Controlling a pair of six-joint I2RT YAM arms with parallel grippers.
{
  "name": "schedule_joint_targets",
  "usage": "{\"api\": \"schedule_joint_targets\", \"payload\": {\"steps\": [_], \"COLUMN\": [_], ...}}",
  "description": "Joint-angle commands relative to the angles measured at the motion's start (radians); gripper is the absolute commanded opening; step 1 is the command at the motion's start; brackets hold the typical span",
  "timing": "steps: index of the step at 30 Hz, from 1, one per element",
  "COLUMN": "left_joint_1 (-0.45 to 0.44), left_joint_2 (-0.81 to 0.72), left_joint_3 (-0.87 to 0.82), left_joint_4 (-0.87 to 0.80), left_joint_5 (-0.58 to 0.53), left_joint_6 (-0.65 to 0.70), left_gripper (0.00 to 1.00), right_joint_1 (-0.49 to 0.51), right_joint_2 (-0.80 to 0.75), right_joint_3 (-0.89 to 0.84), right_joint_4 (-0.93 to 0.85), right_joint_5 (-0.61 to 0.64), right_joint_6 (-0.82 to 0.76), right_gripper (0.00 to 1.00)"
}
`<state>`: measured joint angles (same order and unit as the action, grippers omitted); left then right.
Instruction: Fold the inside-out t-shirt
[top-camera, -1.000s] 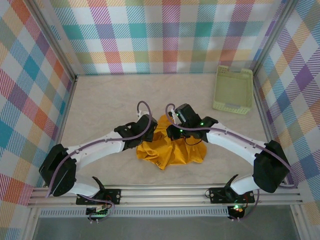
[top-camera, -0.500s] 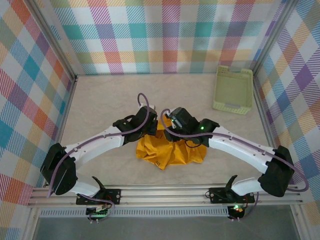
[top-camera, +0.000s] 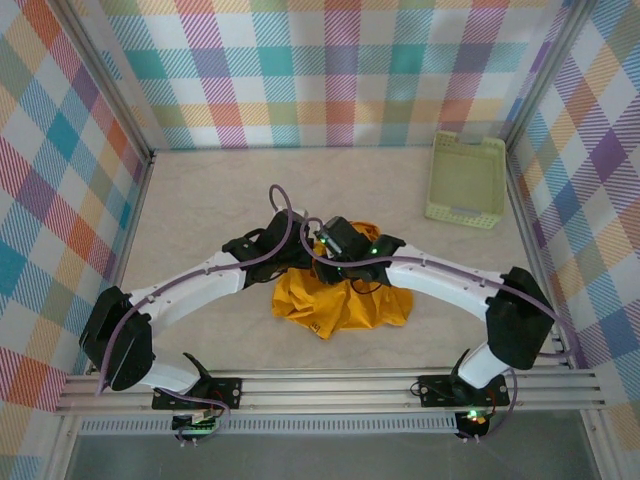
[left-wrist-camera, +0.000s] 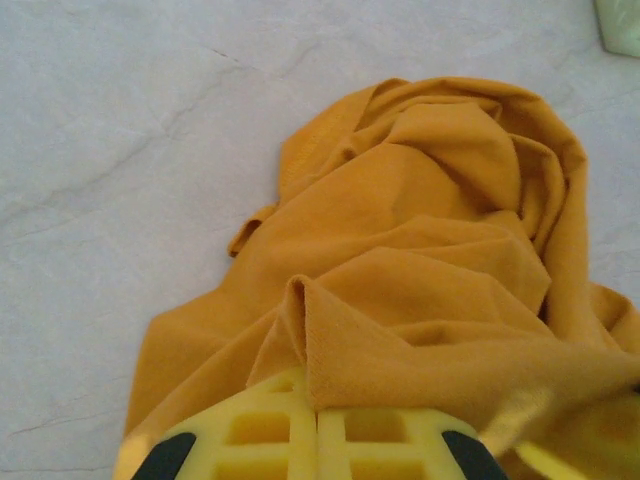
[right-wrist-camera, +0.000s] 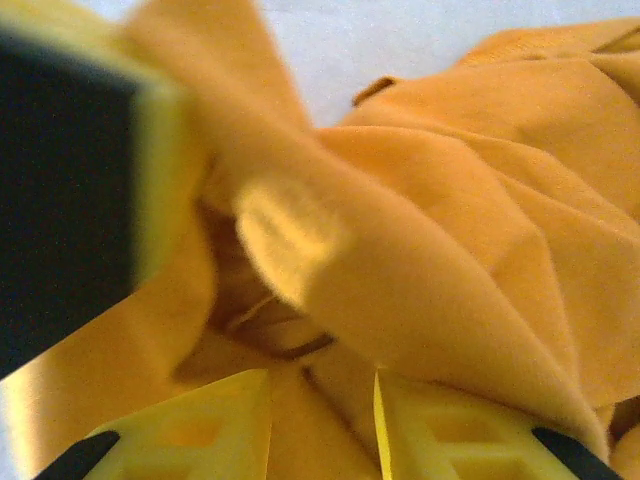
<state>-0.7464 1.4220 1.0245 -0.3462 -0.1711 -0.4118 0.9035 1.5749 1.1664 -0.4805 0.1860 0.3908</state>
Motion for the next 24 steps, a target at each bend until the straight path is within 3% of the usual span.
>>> {"api": "schedule_joint_targets", "payload": {"steps": [1,13,21,24], "left_joint_1": [0.009,0.009,0.009,0.009], "left_joint_2": [-0.027,-0.02,-0.045,-0.044], "left_joint_3": [-0.014,-0.057,-0.063,-0.064], "left_joint_4": [0.039,0.06,0.06,0.059], "left_joint_5": [0.04,0.082,0.065,0.059], "left_joint_6": [-0.028,-0.059,-0.057,-0.056], "left_gripper": [0.0,0.0,0.0,0.0], "right_joint_1": [-0.02,-0.056,-0.055,-0.055], "right_joint_2": [0.009,0.065,0.126,0.126], "right_joint_3": [0.009,0.009,0.027,0.026], "right_joint_4": [0.029,0.056,0.025,0.024], "right_joint_5": [0.032,-0.051,0.012,0.02], "right_joint_6": [0.034,0.037,0.046,0.046], "right_gripper": [0.34,0.5,0.62,0.58]}}
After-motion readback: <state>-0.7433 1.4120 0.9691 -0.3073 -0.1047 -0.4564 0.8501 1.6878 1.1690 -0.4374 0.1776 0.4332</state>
